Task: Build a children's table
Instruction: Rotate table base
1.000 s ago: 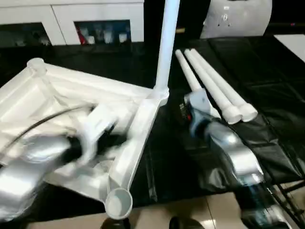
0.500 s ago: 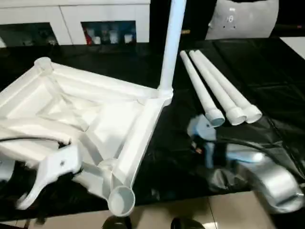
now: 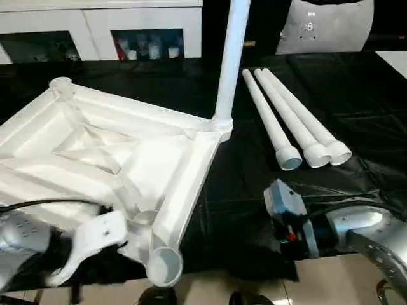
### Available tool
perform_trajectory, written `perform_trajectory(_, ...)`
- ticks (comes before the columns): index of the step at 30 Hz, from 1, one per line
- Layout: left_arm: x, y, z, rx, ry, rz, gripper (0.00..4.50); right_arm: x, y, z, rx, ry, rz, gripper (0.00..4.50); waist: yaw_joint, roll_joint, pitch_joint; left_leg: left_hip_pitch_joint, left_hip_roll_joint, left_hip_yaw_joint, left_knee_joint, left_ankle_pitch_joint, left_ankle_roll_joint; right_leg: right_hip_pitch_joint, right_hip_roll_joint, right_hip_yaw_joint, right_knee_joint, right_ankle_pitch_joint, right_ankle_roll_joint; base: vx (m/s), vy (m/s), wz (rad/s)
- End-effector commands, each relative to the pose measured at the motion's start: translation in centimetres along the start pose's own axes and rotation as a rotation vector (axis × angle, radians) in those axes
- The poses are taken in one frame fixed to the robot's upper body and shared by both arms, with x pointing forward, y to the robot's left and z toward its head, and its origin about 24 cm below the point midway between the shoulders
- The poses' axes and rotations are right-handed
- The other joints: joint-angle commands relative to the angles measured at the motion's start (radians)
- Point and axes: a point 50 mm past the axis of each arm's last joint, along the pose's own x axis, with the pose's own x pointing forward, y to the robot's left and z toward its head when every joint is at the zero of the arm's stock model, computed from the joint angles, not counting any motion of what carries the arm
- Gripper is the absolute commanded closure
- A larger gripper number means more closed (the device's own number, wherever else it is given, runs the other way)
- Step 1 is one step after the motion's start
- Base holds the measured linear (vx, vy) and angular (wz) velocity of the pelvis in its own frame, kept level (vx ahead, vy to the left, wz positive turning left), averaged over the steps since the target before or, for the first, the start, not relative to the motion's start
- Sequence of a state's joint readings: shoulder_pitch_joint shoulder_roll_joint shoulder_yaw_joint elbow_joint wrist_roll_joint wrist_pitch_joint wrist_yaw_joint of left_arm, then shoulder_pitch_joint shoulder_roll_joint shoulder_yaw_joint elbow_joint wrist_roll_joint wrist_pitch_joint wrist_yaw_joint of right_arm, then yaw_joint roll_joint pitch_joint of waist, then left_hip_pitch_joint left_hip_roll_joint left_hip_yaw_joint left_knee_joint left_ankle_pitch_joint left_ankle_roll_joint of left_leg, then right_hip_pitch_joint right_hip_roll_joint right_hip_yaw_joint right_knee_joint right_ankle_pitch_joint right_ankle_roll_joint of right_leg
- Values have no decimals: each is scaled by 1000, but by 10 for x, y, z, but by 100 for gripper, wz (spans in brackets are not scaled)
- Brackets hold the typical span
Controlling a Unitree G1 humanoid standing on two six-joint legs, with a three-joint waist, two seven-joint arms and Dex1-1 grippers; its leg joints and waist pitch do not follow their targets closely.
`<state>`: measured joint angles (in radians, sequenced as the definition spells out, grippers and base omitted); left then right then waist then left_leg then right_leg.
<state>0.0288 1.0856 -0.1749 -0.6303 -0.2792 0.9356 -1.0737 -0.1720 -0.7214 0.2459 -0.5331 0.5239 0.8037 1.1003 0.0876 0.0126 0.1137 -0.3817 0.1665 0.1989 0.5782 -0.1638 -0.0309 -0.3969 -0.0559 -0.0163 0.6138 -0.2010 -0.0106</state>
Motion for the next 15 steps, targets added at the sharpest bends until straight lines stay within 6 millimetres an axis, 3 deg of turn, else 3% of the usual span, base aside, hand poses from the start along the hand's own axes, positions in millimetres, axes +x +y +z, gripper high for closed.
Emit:
perform_trajectory(1,3,5,6,36,-29,53,315,0,5,3,-10,0,31,0,2,17,-63,38,61,-38,-70,-304,-26,24,-73,42,-83,-304,-174,0,0,0)
perform_trajectory(6,11,17,20,50,-123,128,315,-3,4,5,-25,10,5,0,6,20,-64,37,59,-41,-66,-331,-35,21,-75,42,-84,-342,-168,0,0,0)
perform_trajectory(13,31,39,32,27,-216,264,315,-7,-9,9,-56,-16,-111,0,3,15,-66,38,57,-43,-63,-348,-38,18,-77,43,-92,-394,-144,0,0,0)
perform_trajectory(14,34,41,34,24,-229,269,315,-7,-11,9,-60,-20,-124,0,4,14,-69,32,55,-47,-63,-341,-36,24,-80,41,-91,-410,-136,0,0,0)
perform_trajectory(15,37,43,37,20,-245,281,315,-8,-13,10,-67,-24,-147,0,2,13,-68,33,55,-46,-63,-339,-30,21,-77,41,-92,-411,-131,0,0,0)
